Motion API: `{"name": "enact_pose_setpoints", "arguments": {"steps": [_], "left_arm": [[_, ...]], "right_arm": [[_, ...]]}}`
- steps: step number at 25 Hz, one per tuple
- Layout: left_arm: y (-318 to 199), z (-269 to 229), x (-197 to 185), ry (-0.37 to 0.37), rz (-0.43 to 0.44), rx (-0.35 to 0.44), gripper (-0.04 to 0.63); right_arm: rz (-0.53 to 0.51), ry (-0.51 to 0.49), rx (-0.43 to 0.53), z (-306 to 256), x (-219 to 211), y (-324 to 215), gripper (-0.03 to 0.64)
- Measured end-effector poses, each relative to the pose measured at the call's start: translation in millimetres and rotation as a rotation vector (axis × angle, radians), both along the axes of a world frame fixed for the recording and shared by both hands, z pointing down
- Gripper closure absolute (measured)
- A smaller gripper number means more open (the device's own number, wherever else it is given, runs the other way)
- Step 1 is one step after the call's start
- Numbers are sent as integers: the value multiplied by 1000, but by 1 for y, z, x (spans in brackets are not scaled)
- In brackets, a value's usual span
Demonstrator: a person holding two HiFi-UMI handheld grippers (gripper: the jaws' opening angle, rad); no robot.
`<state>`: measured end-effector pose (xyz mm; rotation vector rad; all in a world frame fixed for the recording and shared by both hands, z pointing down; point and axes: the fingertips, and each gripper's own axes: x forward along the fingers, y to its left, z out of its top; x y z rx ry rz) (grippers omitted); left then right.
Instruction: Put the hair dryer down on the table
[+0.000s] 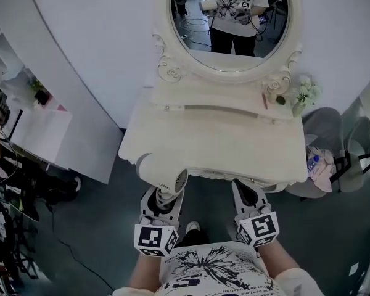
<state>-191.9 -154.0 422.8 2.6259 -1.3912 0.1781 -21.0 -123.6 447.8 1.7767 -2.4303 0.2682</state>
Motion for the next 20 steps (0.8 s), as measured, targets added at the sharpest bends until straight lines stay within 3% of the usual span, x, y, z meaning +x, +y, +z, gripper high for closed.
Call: {"name": "enact_pose_setpoints", "arguments": {"steps": [9,20], "left_arm": [[-76,17,-11,-12,104,-51,350],[-149,58,61,-78,161,-114,350]], "right_arm": [[88,12,-22,3,-18,-60,600],[110,12,-16,13,53,-140,600]]}}
